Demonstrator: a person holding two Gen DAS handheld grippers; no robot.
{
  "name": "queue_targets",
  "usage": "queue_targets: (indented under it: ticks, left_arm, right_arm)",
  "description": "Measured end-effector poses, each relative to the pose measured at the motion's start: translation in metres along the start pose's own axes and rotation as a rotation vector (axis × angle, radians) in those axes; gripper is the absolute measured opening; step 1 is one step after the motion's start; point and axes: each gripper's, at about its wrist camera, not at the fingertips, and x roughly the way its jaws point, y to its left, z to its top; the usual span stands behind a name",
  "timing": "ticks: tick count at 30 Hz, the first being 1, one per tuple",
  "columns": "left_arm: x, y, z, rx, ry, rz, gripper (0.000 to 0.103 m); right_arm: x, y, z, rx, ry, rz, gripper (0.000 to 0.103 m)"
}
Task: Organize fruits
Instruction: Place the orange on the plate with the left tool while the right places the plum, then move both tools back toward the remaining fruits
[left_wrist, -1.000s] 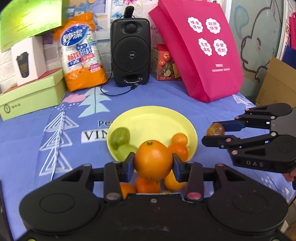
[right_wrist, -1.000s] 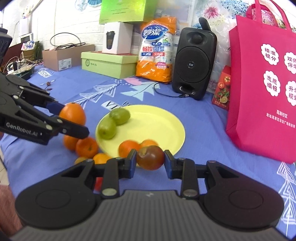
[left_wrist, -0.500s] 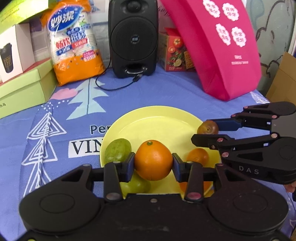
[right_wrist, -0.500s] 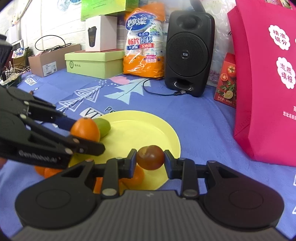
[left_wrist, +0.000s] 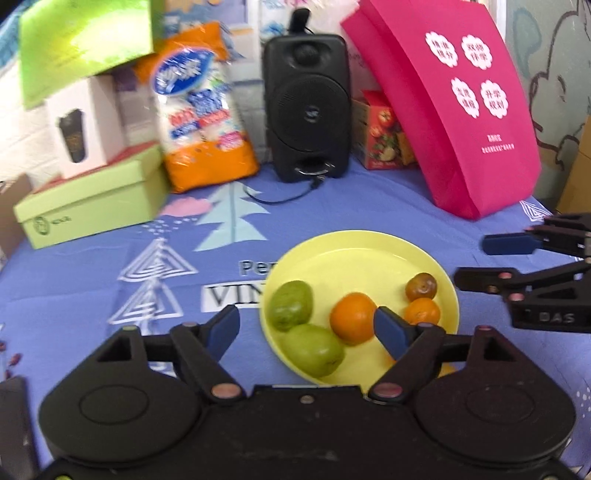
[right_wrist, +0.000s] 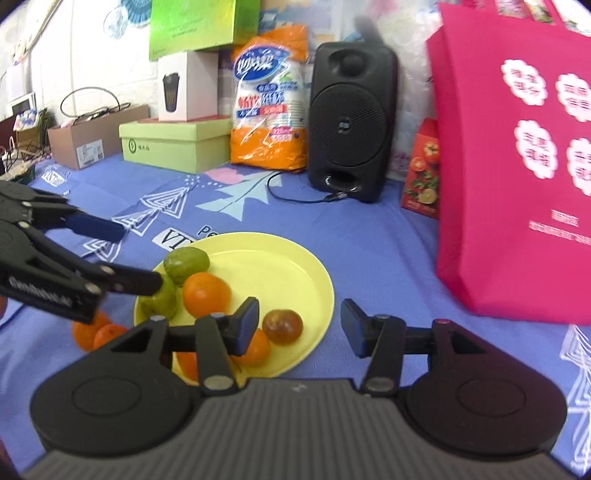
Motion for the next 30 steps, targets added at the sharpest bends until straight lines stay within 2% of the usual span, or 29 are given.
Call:
queue_targets:
  ticks: [3, 6, 8, 14, 30]
  left_arm:
    - [-0.011, 0.006, -0.006, -0.022, -0.001, 0.015, 0.082]
    - [-0.021, 0.011, -0.015, -0.028, 0.001, 0.070, 0.095]
    - [-0.025, 0.016, -0.021, -0.028, 0.010, 0.113, 0.095]
    - [-0.043, 0.027, -0.036, -0.047, 0.010, 0.164, 0.095]
    - [-0.070, 0.029, -0.068, -0.038, 0.013, 0.128, 0.095]
  right_arm:
    - [-0.014, 0.004, -0.006, 0.007, -0.013, -0.006, 0.057]
    - [-0.025, 0.011, -0.014, 0.006, -0.011, -0.002, 0.060]
    - [-0.033, 0.015, -0.020, 0.006, -0.009, 0.006, 0.062]
    - [-0.045, 0.029, -0.039, -0.005, 0.024, 0.010, 0.062]
    - [-0.063, 0.065, -0.059, -0.078, 0.048, 0.066, 0.064]
